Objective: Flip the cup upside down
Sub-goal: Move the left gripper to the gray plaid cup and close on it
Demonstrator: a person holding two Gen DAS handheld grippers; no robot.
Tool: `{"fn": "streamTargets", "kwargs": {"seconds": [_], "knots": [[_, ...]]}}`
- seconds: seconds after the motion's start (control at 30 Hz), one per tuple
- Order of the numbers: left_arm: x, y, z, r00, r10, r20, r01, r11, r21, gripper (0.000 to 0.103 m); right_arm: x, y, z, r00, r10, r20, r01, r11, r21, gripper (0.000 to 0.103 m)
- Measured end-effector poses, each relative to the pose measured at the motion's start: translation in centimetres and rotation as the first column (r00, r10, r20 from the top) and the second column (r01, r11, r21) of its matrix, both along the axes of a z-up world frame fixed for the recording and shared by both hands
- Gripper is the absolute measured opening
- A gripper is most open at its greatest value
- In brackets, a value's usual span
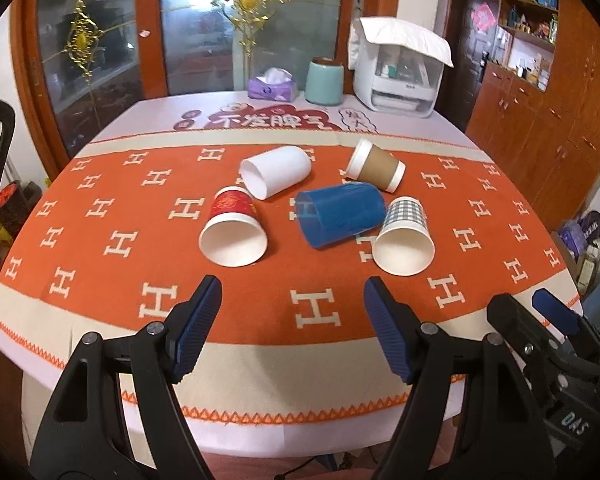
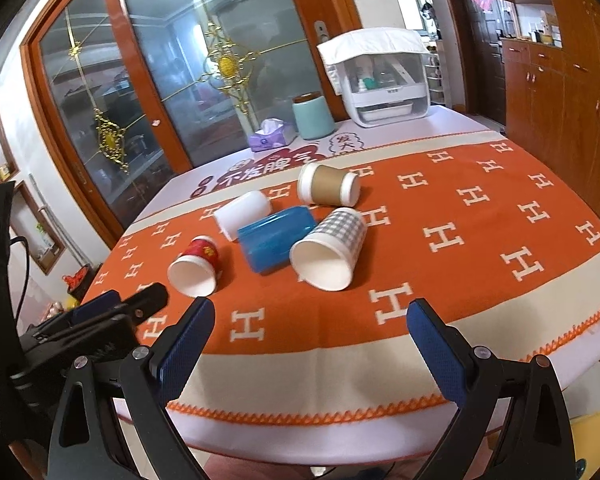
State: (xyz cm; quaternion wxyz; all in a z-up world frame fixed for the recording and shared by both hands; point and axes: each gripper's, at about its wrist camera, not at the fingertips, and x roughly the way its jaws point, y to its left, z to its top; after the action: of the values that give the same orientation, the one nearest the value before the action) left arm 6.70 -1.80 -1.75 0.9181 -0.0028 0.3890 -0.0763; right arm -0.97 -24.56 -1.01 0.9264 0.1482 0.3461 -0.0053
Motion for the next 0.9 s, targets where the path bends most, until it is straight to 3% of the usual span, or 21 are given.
{"fn": "streamTargets", "kwargs": {"seconds": [0.13,0.27,0.5,0.6,0.73,0.9], "knots": [[2.8,-1.4,-0.2,0.992,-0.095,-0.084,0.097,0.995,0.017,0.062,1.7,-2.0,-0.6,0.999,-0.02,-0.034,0.021,0.999,0.034,0.098],[4.4,-2.1,-0.3,0.978,-0.176,-0.108,0.17,0.983,-0.065,0.062,3.2,-4.1,-1.4,0.997,-0.055,-0.054,0.057,0.997,0.05,0.098],[7.3,-6.7,0.1,0.958,-0.272,-0.093,0.278,0.958,0.066,0.063,5.8,-7.5,-3.4,0.99,-0.105,-0.096,0.113,0.99,0.08,0.098],[8.6,-8.5,0.1,0.931,-0.344,-0.122,0.352,0.935,0.052,0.063,7.2,-8.7,-4.6,0.986,-0.123,-0.115,0.132,0.988,0.076,0.098],[10.7,-11.4,-0.6,0.853,-0.476,-0.213,0.481,0.876,-0.035,0.063,8.7,-9.7,-6.2,0.981,-0.131,-0.143,0.144,0.986,0.083,0.098],[13.3,-14.4,-0.8,0.817,-0.505,-0.278,0.503,0.86,-0.083,0.063,10.2,-10.8,-8.3,0.976,-0.127,-0.177,0.15,0.981,0.121,0.098]]}}
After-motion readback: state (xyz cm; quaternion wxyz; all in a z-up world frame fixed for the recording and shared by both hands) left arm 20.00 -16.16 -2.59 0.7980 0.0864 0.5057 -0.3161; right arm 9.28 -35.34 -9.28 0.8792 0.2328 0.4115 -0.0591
